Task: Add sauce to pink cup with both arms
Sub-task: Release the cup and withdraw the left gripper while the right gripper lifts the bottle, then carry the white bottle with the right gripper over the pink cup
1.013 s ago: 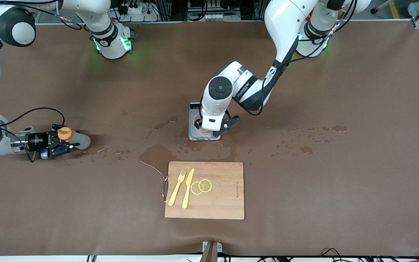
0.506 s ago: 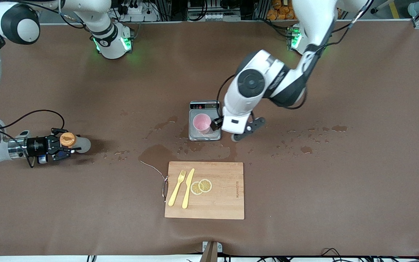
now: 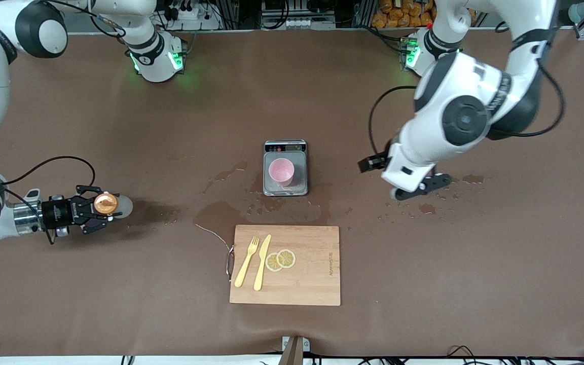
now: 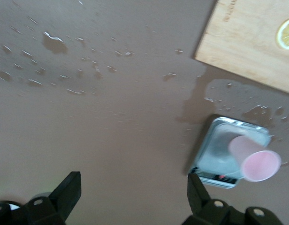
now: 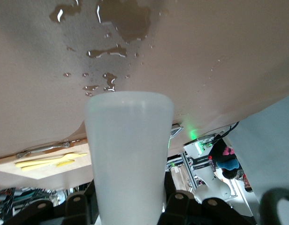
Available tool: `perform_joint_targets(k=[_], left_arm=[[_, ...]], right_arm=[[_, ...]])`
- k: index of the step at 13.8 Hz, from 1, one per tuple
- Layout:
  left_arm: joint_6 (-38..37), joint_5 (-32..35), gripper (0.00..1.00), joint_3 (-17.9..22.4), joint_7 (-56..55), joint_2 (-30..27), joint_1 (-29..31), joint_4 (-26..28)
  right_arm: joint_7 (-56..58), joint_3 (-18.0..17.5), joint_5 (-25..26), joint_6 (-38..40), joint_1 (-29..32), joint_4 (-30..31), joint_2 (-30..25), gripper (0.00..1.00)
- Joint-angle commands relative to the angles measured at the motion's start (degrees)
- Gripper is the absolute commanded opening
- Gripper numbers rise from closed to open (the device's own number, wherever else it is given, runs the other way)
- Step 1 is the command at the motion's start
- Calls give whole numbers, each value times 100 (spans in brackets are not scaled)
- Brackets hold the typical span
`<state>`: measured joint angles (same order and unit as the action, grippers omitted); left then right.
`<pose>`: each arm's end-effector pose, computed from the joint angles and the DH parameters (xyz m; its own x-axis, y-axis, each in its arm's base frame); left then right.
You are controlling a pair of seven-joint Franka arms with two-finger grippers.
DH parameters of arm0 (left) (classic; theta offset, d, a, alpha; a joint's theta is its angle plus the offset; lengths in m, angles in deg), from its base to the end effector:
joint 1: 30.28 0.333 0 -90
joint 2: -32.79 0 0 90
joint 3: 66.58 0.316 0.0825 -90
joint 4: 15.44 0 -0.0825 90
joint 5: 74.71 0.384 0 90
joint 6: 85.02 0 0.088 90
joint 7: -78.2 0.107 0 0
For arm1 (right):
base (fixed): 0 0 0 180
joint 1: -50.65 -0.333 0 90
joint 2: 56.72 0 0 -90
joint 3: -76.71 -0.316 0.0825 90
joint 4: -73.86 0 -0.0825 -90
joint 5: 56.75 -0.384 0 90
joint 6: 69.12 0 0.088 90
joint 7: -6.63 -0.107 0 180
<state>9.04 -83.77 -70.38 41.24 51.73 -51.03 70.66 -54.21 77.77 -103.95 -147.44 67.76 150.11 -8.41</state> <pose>0.5769 -0.2753 0.4653 0.9385 0.2309 -0.2567 0.2450 -0.9692 0.0237 0.6552 -0.1176 0.2253 -0.1710 -0.5046 -0.8463 -0.9385 -0.1782 0.2959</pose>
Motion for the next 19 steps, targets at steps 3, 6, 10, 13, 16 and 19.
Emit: perform_joint_targets(k=[3, 6, 10, 13, 16, 19], left_arm=[[-352, 132, 100, -51, 1626, -732, 614, 740], [-361, 315, 100, -208, 2428, -1128, 1159, 1040], [-318, 754, 100, -262, 2825, -1558, 1285, 1278], [-221, 800, 100, 80, 3245, -1761, 1258, 1217], [-221, 800, 100, 327, 3906, -1771, 1302, 1077], [-229, 791, 100, 327, 3915, -1797, 1346, 805]], right_arm=[[-1147, 61, 316, -52, -593, -154, -409, 51], [-1692, 35, 886, -403, -1067, -128, -787, 46], [-2291, 35, 1299, -413, -1420, -102, -1103, 46], [-2818, 35, 1810, -422, -1851, -93, -1315, 46], [-3187, 35, 2091, -404, -2149, -66, -1438, 46], [-3522, 26, 2697, -413, -2650, -75, -1508, 46]])
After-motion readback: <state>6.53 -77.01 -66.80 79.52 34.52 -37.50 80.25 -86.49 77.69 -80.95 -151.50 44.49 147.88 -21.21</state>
